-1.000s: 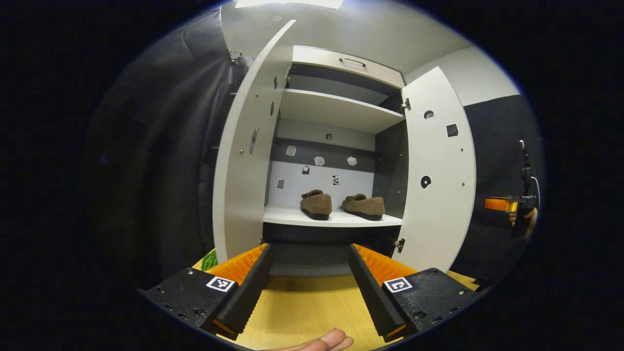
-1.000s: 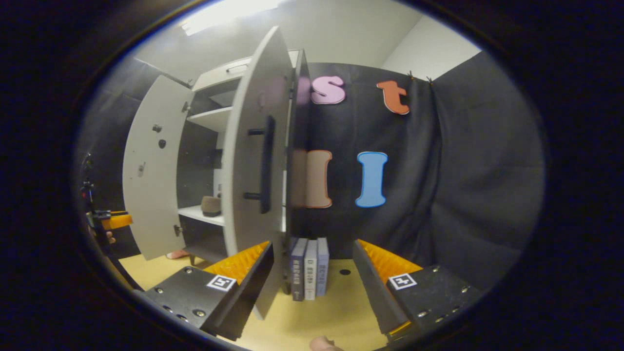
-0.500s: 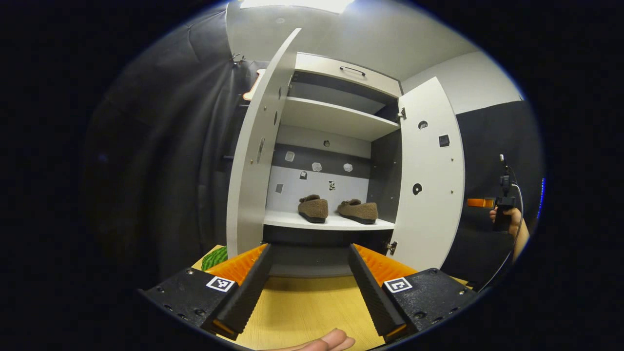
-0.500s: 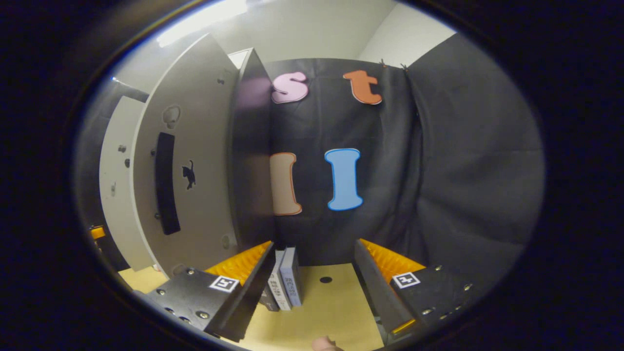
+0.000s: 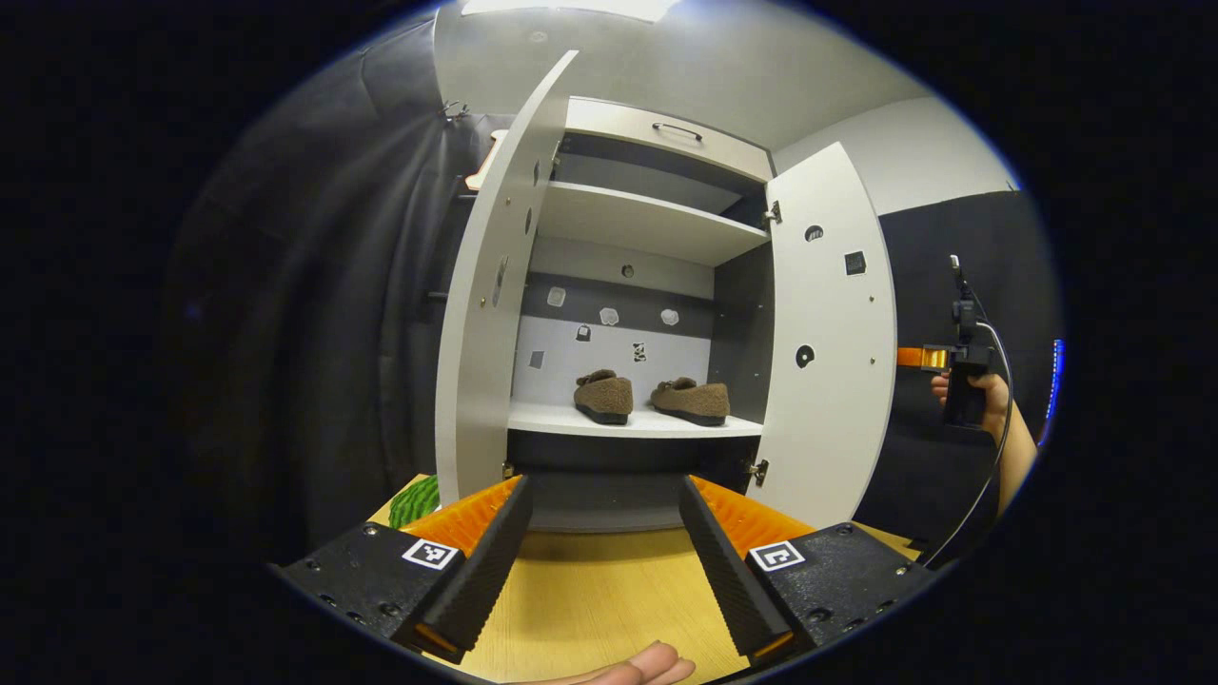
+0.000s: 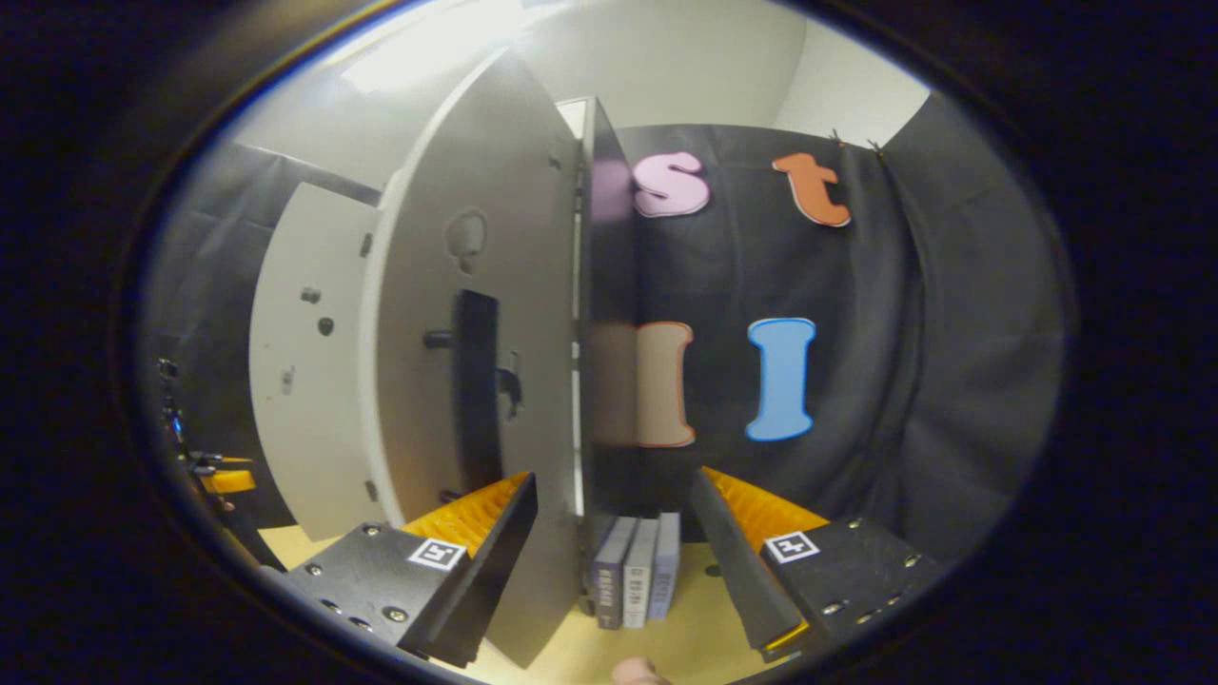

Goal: Grab one shoe with the right hand and put it into the shoe cabinet, grab the other shoe with the left hand and put it into the shoe cabinet; then close the right door with the right hand and the left door with the left hand.

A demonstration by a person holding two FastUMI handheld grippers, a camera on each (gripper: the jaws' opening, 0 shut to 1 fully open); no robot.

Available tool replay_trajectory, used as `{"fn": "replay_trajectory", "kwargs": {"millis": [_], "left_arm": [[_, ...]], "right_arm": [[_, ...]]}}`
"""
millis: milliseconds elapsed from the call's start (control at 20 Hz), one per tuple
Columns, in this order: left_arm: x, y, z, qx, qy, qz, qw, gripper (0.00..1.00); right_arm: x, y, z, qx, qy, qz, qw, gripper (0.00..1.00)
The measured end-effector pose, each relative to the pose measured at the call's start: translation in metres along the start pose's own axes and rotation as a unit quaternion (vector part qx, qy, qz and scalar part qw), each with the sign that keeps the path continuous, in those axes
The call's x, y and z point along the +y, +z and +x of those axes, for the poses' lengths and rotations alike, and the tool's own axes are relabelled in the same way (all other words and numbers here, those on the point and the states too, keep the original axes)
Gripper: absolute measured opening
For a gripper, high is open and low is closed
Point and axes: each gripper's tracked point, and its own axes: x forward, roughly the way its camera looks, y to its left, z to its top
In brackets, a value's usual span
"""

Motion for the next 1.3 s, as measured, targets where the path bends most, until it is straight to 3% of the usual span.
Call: {"fn": "replay_trajectory", "kwargs": {"millis": [700, 950, 1000, 1100, 1150, 1300], "left_arm": [[-0.008, -0.006, -0.001, 0.01, -0.001, -0.002, 1.0, 0.95], [-0.005, -0.011, 0.0, 0.014, 0.0, -0.004, 1.0, 0.95], [-0.003, -0.012, 0.001, 0.014, 0.002, -0.003, 1.0, 0.91], [-0.001, -0.014, 0.005, 0.017, 0.003, 0.0, 1.0, 0.95], [0.001, -0.016, 0.005, 0.018, 0.005, 0.002, 1.0, 0.95], [0.011, -0.016, -0.002, 0.02, 0.013, 0.01, 1.0, 0.95]], "right_arm": [[0.092, 0.014, 0.012, -0.024, 0.007, -0.028, 0.999, 0.94], [0.12, 0.011, 0.023, -0.03, 0.0, -0.011, 1.0, 0.92], [0.127, 0.009, 0.027, -0.032, 0.0, -0.01, 0.999, 0.92], [0.146, 0.004, 0.037, -0.03, 0.01, -0.005, 0.999, 0.96], [0.157, 0.001, 0.042, -0.028, 0.015, 0.003, 0.999, 0.92], [0.16, -0.004, 0.049, -0.036, -0.014, 0.009, 0.999, 0.97]]}}
